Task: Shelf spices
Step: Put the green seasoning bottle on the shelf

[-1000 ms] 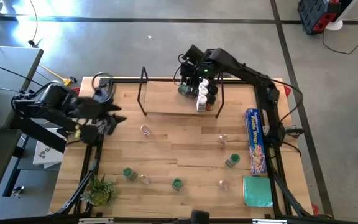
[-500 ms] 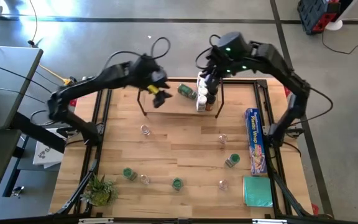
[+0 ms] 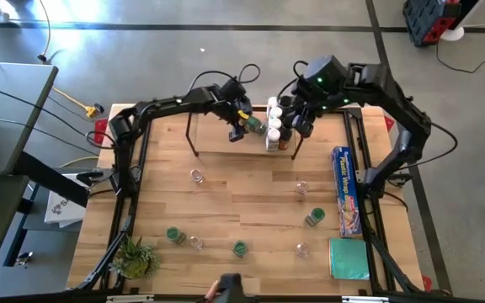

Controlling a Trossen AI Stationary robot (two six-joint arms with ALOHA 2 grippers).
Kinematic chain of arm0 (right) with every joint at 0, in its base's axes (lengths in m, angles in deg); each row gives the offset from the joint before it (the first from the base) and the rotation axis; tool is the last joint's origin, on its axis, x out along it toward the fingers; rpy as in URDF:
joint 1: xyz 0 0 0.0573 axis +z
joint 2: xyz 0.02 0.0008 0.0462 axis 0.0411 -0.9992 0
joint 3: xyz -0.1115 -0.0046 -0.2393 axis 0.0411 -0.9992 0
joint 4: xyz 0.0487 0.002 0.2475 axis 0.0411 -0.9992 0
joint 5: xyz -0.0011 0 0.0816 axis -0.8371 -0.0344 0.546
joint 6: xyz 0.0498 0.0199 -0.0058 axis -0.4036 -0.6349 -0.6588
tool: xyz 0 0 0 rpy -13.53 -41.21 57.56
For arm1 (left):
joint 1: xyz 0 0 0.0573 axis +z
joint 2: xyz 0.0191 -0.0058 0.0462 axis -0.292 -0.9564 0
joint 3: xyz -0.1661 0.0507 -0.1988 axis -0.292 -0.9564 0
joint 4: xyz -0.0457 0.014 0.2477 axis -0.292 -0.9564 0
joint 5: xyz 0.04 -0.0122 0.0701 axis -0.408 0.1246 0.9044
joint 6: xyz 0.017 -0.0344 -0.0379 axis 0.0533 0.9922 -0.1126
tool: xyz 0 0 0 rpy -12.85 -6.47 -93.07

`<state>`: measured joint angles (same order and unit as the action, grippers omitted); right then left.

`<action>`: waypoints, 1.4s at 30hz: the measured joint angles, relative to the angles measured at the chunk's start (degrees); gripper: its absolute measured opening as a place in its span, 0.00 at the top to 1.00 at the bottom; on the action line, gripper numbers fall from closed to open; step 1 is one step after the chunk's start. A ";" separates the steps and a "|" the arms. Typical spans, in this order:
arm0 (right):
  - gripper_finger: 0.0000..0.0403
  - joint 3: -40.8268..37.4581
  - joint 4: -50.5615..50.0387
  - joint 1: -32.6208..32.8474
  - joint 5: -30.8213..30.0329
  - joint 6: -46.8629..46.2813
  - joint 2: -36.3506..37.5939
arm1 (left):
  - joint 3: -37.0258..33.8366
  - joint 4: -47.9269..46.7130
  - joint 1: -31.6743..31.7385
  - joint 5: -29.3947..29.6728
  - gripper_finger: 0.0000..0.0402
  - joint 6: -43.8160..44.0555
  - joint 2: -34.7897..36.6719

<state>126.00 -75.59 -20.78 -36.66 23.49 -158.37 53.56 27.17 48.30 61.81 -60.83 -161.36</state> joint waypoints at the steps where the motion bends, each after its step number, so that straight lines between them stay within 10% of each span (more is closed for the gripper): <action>1: 0.78 -0.30 -0.03 0.11 -0.09 -0.41 0.00 | 1.18 0.03 -0.04 -0.09 0.27 -1.35 -0.68; 16: 0.78 -1.35 0.88 2.43 -6.92 -19.36 -0.09 | 3.60 5.60 1.12 0.70 0.23 -25.95 -6.46; 32: 0.78 -1.37 -0.21 10.03 -10.47 -21.55 -0.09 | 3.56 5.40 3.68 -4.67 0.24 -21.84 -10.67; 42: 0.78 -1.37 -1.12 10.02 -10.84 -16.85 -0.09 | 3.56 -1.37 3.14 -2.29 0.54 -12.44 -9.11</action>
<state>124.63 -76.70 -10.76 -47.49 6.64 -158.46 57.12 25.80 51.44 59.52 -73.26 -170.47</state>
